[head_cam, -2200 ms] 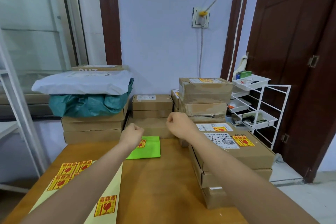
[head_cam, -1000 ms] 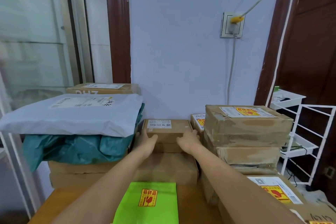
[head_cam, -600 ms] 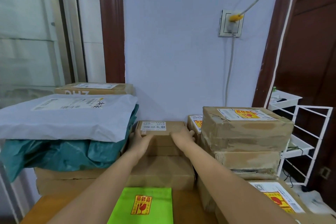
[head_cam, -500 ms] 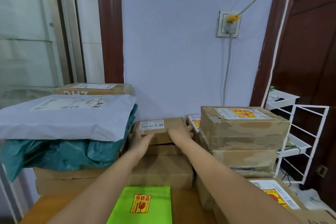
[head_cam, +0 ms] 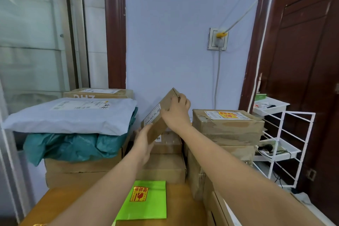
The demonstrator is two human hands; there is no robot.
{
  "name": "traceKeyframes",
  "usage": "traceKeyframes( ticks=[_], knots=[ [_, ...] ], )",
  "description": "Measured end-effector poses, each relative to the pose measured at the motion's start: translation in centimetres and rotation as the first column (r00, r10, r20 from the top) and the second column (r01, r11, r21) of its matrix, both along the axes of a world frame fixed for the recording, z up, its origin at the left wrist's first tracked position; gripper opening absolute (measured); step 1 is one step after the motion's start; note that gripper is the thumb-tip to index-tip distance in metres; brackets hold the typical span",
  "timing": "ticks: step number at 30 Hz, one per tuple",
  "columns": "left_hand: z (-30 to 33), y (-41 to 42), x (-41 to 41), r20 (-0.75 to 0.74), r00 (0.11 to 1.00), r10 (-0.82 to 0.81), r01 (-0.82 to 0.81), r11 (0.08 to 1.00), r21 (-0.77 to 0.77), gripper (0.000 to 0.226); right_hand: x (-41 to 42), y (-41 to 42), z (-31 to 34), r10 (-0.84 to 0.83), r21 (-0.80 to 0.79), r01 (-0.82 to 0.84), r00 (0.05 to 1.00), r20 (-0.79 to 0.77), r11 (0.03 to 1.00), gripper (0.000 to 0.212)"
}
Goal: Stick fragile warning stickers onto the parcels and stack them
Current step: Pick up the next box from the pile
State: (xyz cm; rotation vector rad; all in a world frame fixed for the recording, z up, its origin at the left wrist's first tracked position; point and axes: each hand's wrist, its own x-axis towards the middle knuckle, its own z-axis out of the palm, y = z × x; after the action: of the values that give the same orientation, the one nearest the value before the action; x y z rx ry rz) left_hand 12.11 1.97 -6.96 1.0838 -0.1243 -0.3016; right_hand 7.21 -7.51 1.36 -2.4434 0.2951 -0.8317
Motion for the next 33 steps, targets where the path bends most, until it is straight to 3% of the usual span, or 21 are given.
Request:
traceKeyframes(
  ticks=[6,15,25,33],
  knots=[
    [2.6,0.7,-3.8,-0.106,0.994,0.013,-0.037,0.972,-0.23,0.024,-3.5,0.8,1.9,0.069,-0.08,-0.056,0.984,0.166,0.995,0.054],
    [4.0,1.6,-7.3,-0.175,0.984,-0.035,-0.013,0.963,-0.267,0.032,-8.8,0.2,3.8,-0.055,0.0,0.059,0.933,0.355,0.998,0.048],
    [4.7,3.2,-11.2,-0.089,0.993,-0.08,0.066,0.987,-0.149,0.019,-14.6,-1.0,3.6,-0.253,0.151,0.208,0.874,0.415,0.966,0.04],
    [5.0,6.8,-15.2,-0.03,0.994,-0.107,0.101,0.982,-0.161,0.015,-19.0,-0.1,3.1,-0.283,0.296,0.196,0.915,0.287,0.935,0.034]
  ],
)
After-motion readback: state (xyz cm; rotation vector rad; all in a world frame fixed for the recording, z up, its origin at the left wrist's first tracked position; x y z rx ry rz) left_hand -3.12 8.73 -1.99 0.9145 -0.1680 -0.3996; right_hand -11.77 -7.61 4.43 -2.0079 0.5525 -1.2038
